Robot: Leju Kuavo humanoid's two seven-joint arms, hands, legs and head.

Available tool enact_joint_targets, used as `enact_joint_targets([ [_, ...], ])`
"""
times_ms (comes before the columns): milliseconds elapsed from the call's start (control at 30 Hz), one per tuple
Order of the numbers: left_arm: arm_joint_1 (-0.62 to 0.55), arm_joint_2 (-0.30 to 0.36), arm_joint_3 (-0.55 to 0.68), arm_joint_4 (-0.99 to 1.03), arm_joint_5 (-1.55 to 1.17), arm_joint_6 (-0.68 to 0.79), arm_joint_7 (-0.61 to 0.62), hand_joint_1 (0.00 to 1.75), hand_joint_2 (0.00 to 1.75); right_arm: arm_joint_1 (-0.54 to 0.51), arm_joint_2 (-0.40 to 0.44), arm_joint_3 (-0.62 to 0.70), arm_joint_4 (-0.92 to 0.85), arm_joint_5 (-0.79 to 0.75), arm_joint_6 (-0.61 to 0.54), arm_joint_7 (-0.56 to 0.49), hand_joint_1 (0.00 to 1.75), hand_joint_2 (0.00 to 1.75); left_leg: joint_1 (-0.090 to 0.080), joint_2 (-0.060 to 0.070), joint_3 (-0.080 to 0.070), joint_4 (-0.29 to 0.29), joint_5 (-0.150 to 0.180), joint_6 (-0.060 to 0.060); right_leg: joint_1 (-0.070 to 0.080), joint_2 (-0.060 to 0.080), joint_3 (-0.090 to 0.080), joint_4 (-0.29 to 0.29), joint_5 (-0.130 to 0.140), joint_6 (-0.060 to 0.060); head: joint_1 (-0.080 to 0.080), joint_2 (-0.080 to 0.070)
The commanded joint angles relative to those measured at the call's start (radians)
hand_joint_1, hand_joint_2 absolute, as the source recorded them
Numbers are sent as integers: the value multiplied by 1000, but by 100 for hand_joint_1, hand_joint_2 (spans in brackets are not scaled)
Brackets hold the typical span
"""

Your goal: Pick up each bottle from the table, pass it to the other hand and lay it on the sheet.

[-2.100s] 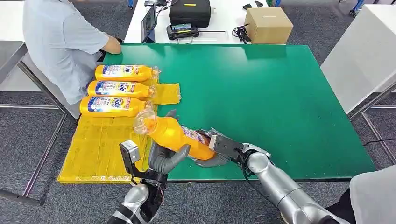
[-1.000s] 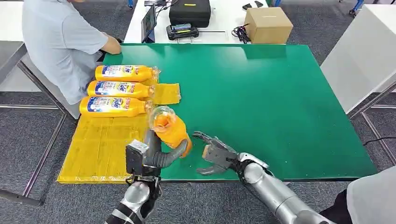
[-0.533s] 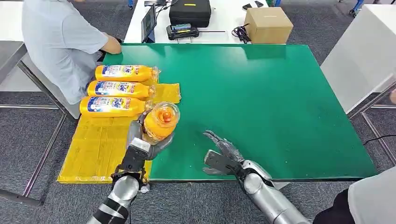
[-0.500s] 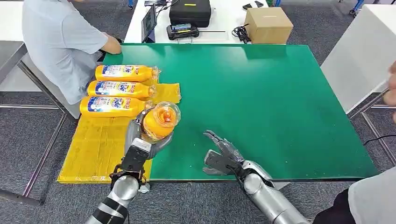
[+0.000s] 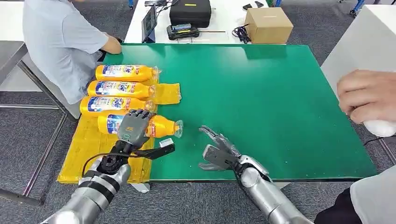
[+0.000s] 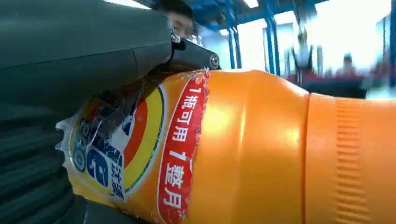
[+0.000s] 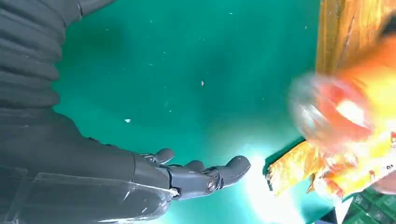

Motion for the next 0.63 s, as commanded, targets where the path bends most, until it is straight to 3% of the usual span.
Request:
enact_joint_targets([
  [33, -167, 33, -70, 323, -28, -176, 63, 175, 175, -14, 8, -21, 3, -11, 25, -9, 0, 175, 1, 2, 4, 1, -2, -2, 1, 1, 4, 0, -2, -2, 0, 0],
  [200, -167, 37, -31, 352, 14, -248, 64, 175, 175, 13, 2, -23, -60, -8, 33, 3, 0, 175, 1, 2, 4, 1, -2, -2, 1, 1, 4, 1, -2, -3, 1, 0],
  [467, -158, 25, -14, 338, 12, -241, 118, 175, 175, 30, -4, -39, -70, -4, 31, 13, 0, 175, 0, 3, 6, -1, -1, -2, 1, 2, 4, 0, 0, -3, 0, 0],
  [500, -157, 20, -10, 331, 12, -228, 125, 7, 175, 33, -2, -41, -68, -2, 31, 13, 0, 175, 1, 4, 7, 0, -2, -3, 1, 3, 5, 0, 1, -6, 0, 0],
  [633, -161, 7, -17, 328, 0, -246, 130, 0, 175, 38, 1, -43, -56, 2, 28, 14, 0, 175, 1, 4, 6, -1, -1, -2, 1, 1, 3, 1, 1, -5, 1, 0],
])
